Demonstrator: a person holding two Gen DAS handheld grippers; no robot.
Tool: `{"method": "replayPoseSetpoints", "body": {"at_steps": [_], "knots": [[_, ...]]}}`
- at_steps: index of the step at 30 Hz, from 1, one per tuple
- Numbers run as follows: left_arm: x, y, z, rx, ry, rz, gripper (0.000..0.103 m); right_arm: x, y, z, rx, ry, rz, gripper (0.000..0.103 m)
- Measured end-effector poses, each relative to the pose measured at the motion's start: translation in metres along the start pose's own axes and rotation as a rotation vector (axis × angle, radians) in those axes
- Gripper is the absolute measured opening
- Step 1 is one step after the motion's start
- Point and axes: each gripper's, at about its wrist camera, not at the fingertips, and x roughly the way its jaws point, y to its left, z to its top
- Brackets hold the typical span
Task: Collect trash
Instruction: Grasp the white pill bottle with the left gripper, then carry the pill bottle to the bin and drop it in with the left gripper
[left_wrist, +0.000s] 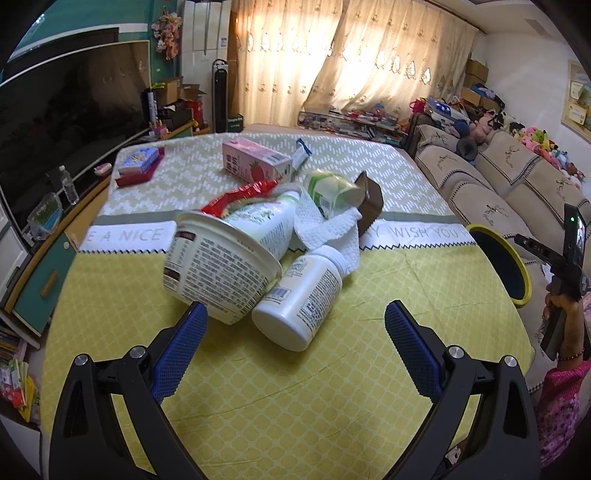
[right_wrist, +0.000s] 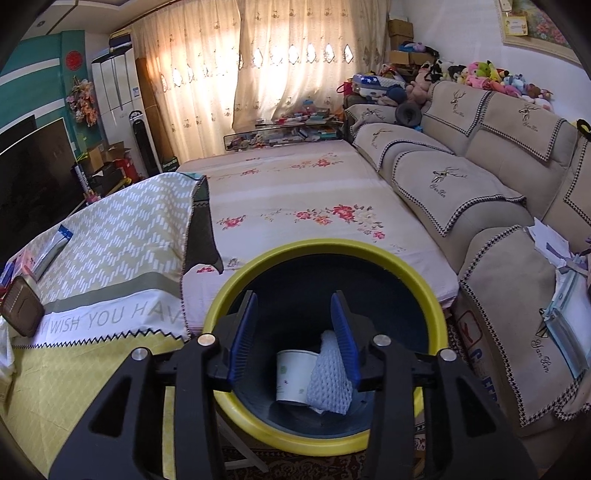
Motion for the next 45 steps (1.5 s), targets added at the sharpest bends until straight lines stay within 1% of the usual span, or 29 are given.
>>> {"method": "replayPoseSetpoints", "body": {"at_steps": [3, 5, 7, 13, 17, 19, 22, 23, 26, 29, 30, 32, 34, 36, 39, 45], "knots": [[0.007, -0.005, -0.002, 0.019, 0.016, -0.035, 0.093, 0.001, 0.003, -0.001, -0.004, 0.003, 0.012, 0.040], [0.012, -0.010, -0.003, 0.036, 0.027, -0.070, 0.088, 0.001, 0.005, -0.001, -0.007, 0.006, 0.016, 0.040], [0.016, -0.011, -0.003, 0.043, 0.031, -0.083, 0.087, 0.002, 0.007, -0.001, -0.010, 0.007, 0.020, 0.040], [0.026, -0.014, 0.002, 0.067, 0.023, -0.067, 0.087, 0.005, 0.007, -0.002, -0.012, 0.017, 0.029, 0.041], [0.038, -0.015, 0.004, 0.089, 0.038, -0.040, 0.087, 0.009, 0.005, -0.003, -0.009, 0.025, 0.033, 0.041], [0.045, -0.015, 0.005, 0.097, 0.052, -0.046, 0.086, 0.011, 0.005, -0.004, -0.009, 0.030, 0.037, 0.041], [0.054, -0.017, 0.006, 0.100, 0.082, -0.073, 0.077, 0.013, 0.005, -0.005, -0.007, 0.035, 0.040, 0.041], [0.057, -0.017, 0.007, 0.098, 0.093, -0.081, 0.075, 0.013, 0.005, -0.006, -0.007, 0.036, 0.042, 0.041], [0.066, -0.019, 0.011, 0.090, 0.106, -0.084, 0.075, 0.015, 0.005, -0.007, -0.008, 0.039, 0.044, 0.042], [0.071, -0.023, 0.015, 0.098, 0.101, -0.061, 0.075, 0.017, 0.006, -0.008, -0.009, 0.045, 0.047, 0.042], [0.072, -0.025, 0.016, 0.102, 0.099, -0.057, 0.073, 0.017, 0.006, -0.009, -0.010, 0.047, 0.049, 0.042], [0.076, -0.026, 0.018, 0.103, 0.107, -0.040, 0.059, 0.018, 0.006, -0.010, -0.010, 0.052, 0.051, 0.042], [0.079, -0.027, 0.017, 0.096, 0.116, -0.047, 0.047, 0.019, 0.005, -0.010, -0.008, 0.054, 0.053, 0.042], [0.078, -0.027, 0.016, 0.103, 0.113, -0.054, 0.047, 0.020, 0.004, -0.011, -0.004, 0.056, 0.055, 0.042], [0.074, -0.033, 0.012, 0.146, 0.104, -0.041, 0.047, 0.020, 0.002, -0.011, 0.002, 0.055, 0.060, 0.042], [0.051, -0.048, 0.009, 0.175, 0.085, -0.097, 0.047, 0.009, 0.000, -0.014, 0.012, 0.042, 0.073, 0.042]]}}
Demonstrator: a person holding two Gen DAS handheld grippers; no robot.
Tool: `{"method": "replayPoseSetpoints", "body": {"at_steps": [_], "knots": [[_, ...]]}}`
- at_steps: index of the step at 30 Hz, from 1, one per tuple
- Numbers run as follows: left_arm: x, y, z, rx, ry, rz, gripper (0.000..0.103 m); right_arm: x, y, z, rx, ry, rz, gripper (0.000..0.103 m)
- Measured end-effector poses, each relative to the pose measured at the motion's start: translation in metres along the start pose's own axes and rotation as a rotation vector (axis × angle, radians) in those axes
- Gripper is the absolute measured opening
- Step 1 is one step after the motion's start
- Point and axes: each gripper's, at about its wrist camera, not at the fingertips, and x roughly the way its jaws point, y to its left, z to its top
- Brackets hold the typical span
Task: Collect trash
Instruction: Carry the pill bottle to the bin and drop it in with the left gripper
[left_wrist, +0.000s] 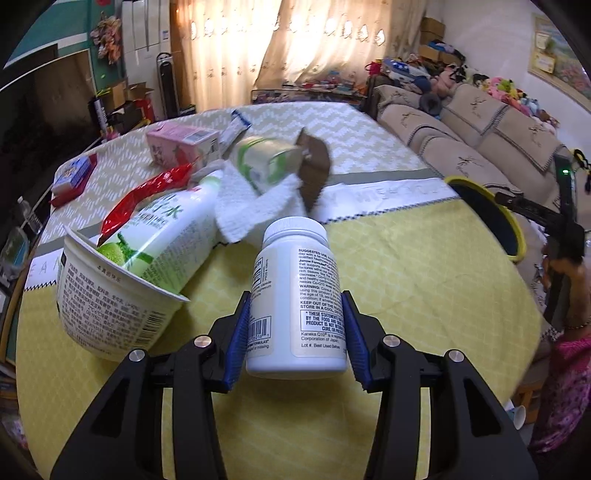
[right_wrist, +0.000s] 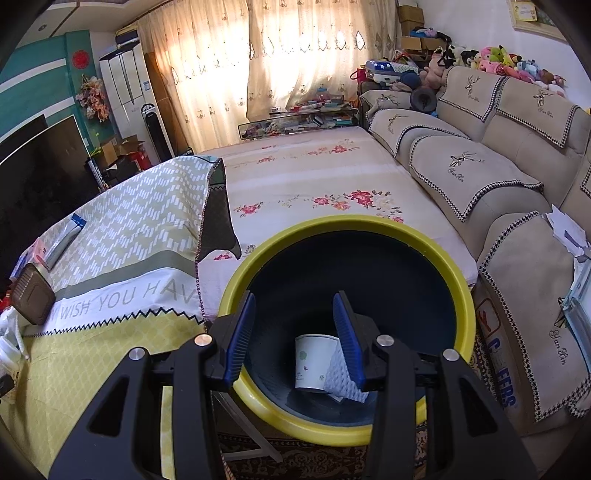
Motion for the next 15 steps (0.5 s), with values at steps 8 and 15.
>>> {"method": "replayPoseSetpoints", "body": {"at_steps": [8, 15], "knots": [[-0.023, -0.043, 0.017, 0.073, -0.056, -0.096, 0.047, -0.033, -0.013, 0.000, 0.017, -0.068, -0.026, 0.042], [-0.007, -0.111, 0.059, 0.180, -0.066, -0.219, 0.047, -0.073, -0.051, 0.002, 0.063, -0.152, -0.097, 0.048]]}}
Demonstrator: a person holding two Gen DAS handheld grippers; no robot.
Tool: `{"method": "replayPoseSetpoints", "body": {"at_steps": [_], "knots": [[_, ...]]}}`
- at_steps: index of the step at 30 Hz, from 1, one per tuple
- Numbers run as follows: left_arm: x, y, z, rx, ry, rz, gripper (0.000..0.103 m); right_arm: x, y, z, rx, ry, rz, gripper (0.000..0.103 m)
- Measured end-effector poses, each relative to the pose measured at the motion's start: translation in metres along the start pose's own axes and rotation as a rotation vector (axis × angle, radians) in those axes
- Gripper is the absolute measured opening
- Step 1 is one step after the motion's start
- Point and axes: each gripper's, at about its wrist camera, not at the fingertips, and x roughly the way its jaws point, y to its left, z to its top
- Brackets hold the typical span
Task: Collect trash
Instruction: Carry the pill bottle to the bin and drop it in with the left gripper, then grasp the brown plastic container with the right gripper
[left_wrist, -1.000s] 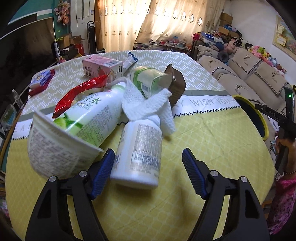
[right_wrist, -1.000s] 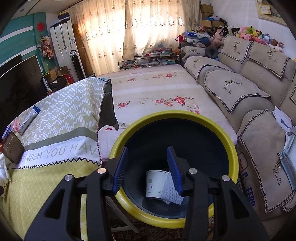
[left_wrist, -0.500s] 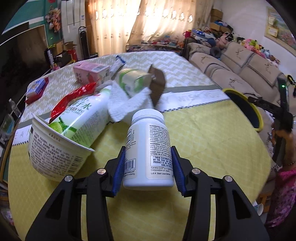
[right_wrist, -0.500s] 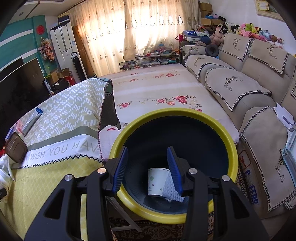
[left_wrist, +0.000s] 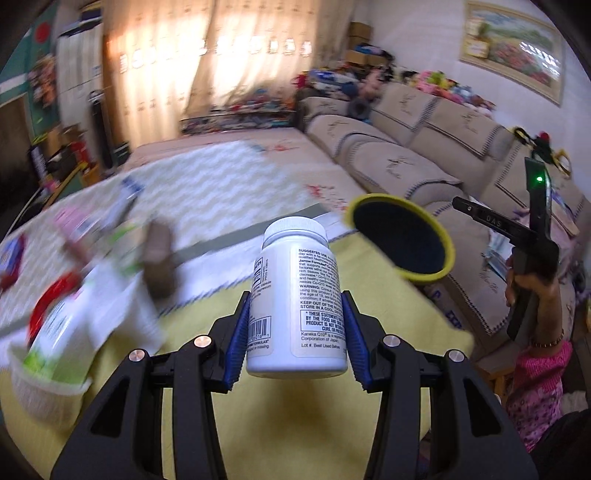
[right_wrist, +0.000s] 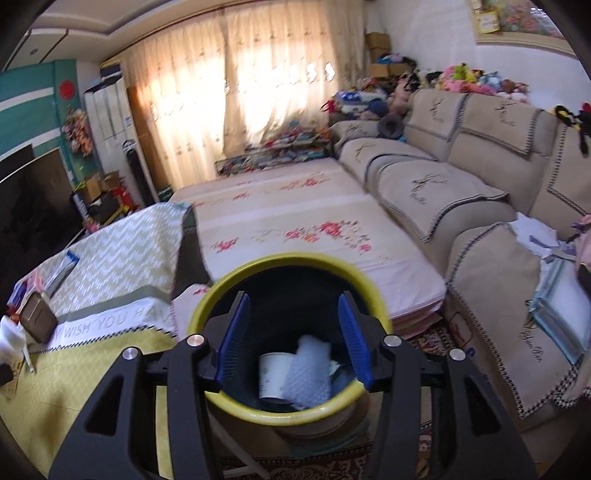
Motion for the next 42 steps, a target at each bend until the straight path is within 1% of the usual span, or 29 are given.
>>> {"method": "replayPoseSetpoints", "body": {"at_steps": [2, 5, 8, 13, 16, 19, 21, 24, 26, 30, 32, 34, 37, 38, 42], "knots": [[0.015, -0.019, 0.013, 0.035, 0.008, -0.037, 0.047, -0.009, -0.014, 0.001, 0.018, -0.019, -0.022, 0.048], [0.047, -0.055, 0.036, 0.100, 0.035, -0.099, 0.047, -0.017, -0.035, 0.003, 0.044, -0.038, -0.055, 0.048], [0.079, -0.081, 0.053, 0.141, 0.066, -0.134, 0.047, -0.019, -0.053, 0.003, 0.071, -0.040, -0.076, 0.048], [0.132, -0.121, 0.081, 0.192, 0.112, -0.160, 0.047, -0.020, -0.081, -0.004, 0.102, -0.025, -0.112, 0.048], [0.159, -0.135, 0.095, 0.205, 0.121, -0.142, 0.047, -0.019, -0.093, -0.006, 0.123, -0.020, -0.128, 0.050], [0.176, -0.139, 0.107, 0.179, 0.103, -0.113, 0.068, -0.019, -0.099, -0.009, 0.134, -0.018, -0.132, 0.051], [0.178, -0.137, 0.113, 0.156, 0.092, -0.106, 0.069, -0.017, -0.099, -0.010, 0.133, -0.013, -0.127, 0.051], [0.166, -0.131, 0.118, 0.120, 0.062, -0.114, 0.070, -0.012, -0.092, -0.012, 0.124, -0.002, -0.108, 0.051], [0.149, -0.120, 0.112, 0.104, 0.039, -0.106, 0.076, -0.009, -0.086, -0.013, 0.114, 0.006, -0.090, 0.051], [0.107, -0.097, 0.097, 0.050, -0.015, -0.100, 0.077, -0.006, -0.067, -0.012, 0.085, 0.015, -0.051, 0.051], [0.084, -0.085, 0.085, 0.026, -0.036, -0.083, 0.078, -0.004, -0.054, -0.011, 0.066, 0.022, -0.030, 0.051], [0.061, -0.071, 0.074, 0.007, -0.057, -0.053, 0.081, -0.002, -0.041, -0.011, 0.047, 0.028, -0.006, 0.051], [0.025, -0.048, 0.054, -0.017, -0.101, 0.020, 0.083, 0.001, -0.014, -0.011, 0.005, 0.042, 0.038, 0.051], [0.009, -0.039, 0.045, -0.030, -0.116, 0.053, 0.084, 0.002, -0.007, -0.011, -0.007, 0.044, 0.051, 0.052], [-0.031, -0.005, 0.021, -0.085, -0.153, 0.166, 0.086, 0.006, 0.034, -0.014, -0.064, 0.066, 0.129, 0.052]]}}
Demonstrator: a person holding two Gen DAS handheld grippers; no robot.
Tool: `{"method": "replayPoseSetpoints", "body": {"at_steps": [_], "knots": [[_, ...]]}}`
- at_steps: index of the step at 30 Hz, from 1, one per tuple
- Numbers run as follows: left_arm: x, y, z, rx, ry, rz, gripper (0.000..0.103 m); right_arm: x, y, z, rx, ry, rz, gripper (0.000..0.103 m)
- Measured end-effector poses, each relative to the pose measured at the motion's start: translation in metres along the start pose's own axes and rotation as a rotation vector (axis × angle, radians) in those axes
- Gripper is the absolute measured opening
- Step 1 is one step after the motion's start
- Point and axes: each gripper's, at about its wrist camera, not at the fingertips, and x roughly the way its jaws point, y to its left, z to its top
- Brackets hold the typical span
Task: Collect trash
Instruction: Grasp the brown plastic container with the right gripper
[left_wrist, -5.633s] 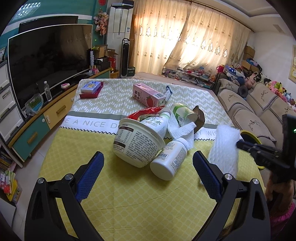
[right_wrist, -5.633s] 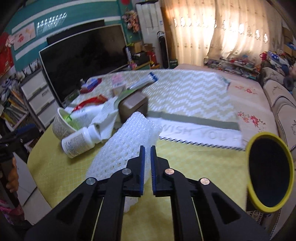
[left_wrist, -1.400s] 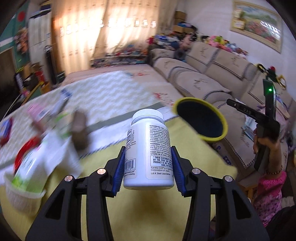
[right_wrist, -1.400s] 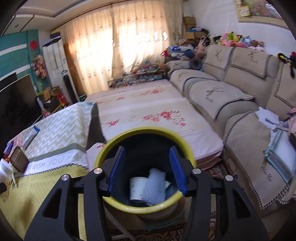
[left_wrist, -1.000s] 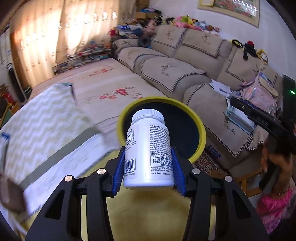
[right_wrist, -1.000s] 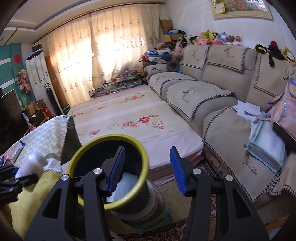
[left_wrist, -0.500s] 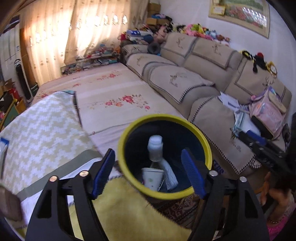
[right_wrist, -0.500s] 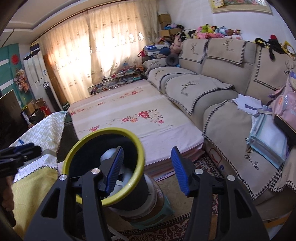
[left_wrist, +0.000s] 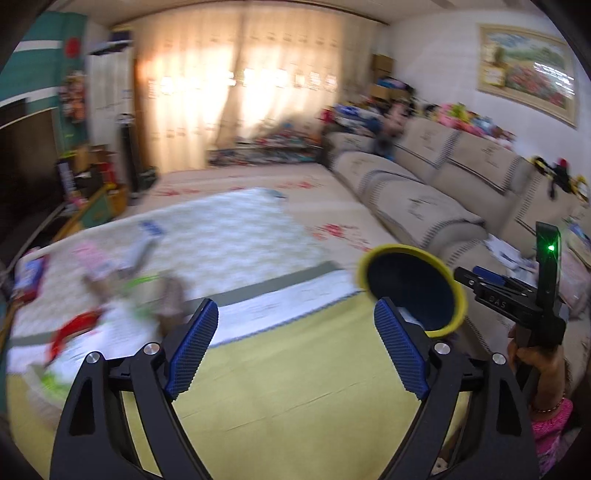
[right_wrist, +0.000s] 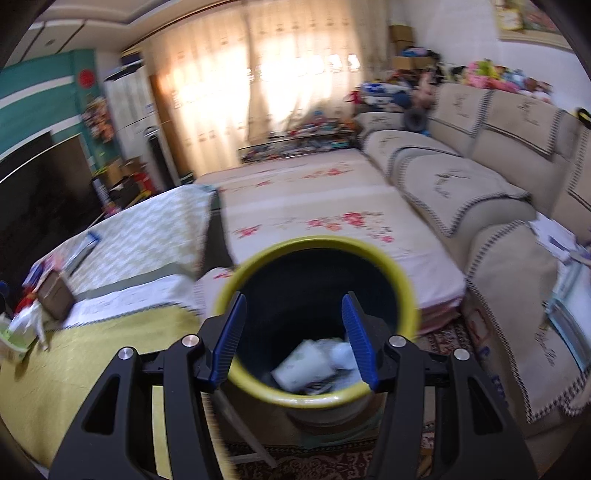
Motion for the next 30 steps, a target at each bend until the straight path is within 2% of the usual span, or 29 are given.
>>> {"method": "replayPoseSetpoints", "body": {"at_steps": [2, 7, 10, 14, 20, 28, 30], "knots": [[-0.023, 0.029, -0.011, -0.041, -0.022, 0.075, 0.087, 0.005, 0.028, -0.001, -0.038, 0.016, 0.056, 0.052], [-0.068, 0.091, -0.038, -0.146, -0.045, 0.196, 0.089, 0.015, 0.107, -0.007, -0.150, 0.064, 0.211, 0.052], [-0.090, 0.124, -0.054, -0.204, -0.059, 0.252, 0.090, 0.019, 0.159, -0.009, -0.206, 0.097, 0.310, 0.052], [-0.106, 0.154, -0.071, -0.263, -0.069, 0.278, 0.090, 0.022, 0.218, -0.009, -0.236, 0.113, 0.398, 0.052], [-0.119, 0.170, -0.088, -0.288, -0.070, 0.267, 0.090, 0.038, 0.288, -0.008, -0.295, 0.147, 0.415, 0.052], [-0.118, 0.184, -0.100, -0.336, -0.060, 0.259, 0.090, 0.064, 0.312, -0.012, -0.271, 0.201, 0.400, 0.052], [-0.116, 0.188, -0.103, -0.345, -0.057, 0.255, 0.090, 0.066, 0.312, -0.012, -0.267, 0.204, 0.397, 0.048]]}}
